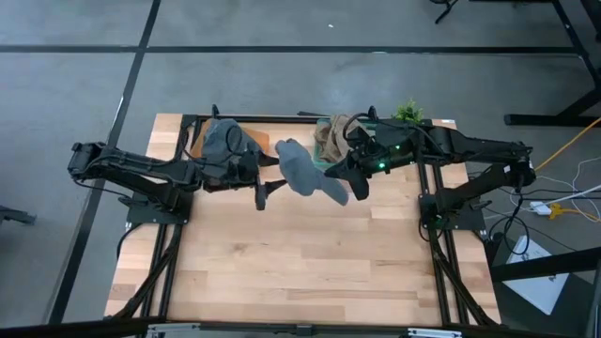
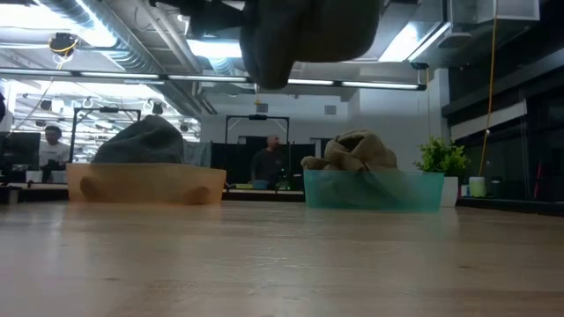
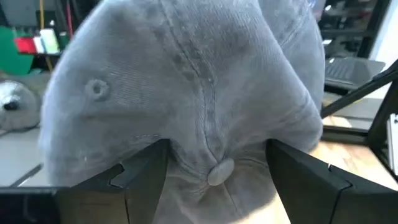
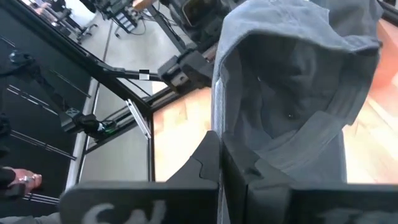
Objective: Pick & Place hat
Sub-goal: Put the gray cap into the orange bin
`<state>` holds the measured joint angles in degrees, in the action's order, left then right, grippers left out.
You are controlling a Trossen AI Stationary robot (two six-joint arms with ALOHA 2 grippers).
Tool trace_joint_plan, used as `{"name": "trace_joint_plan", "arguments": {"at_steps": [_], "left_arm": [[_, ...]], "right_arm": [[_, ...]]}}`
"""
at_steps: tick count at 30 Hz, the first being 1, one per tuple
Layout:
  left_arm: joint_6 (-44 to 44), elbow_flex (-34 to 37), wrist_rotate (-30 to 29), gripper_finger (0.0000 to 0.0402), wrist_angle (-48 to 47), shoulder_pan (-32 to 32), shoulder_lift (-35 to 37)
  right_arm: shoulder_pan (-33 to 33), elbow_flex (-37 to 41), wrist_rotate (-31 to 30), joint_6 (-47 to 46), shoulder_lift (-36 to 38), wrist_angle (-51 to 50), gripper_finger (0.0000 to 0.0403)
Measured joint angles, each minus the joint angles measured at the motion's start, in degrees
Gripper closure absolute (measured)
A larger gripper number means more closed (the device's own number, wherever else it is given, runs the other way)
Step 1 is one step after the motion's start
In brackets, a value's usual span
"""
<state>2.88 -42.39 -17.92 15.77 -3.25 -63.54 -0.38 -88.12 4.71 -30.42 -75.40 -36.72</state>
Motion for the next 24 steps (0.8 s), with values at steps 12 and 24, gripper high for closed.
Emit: {"name": "trace_joint_plan", "arguments": {"at_steps": [12, 24], "left_arm": [[4.28, 0.0, 5.74, 0.022, 4.12, 0.72, -4.06], [6.55, 0.0, 11.16, 0.0376, 3.73, 0.75, -3.09]], "right_arm": [[-0.27, 0.0, 0.09, 0.46, 0.0, 0.64, 0.04], [-2.91, 0.0, 4.26, 1.25, 0.0, -1.45, 0.0398]]}}
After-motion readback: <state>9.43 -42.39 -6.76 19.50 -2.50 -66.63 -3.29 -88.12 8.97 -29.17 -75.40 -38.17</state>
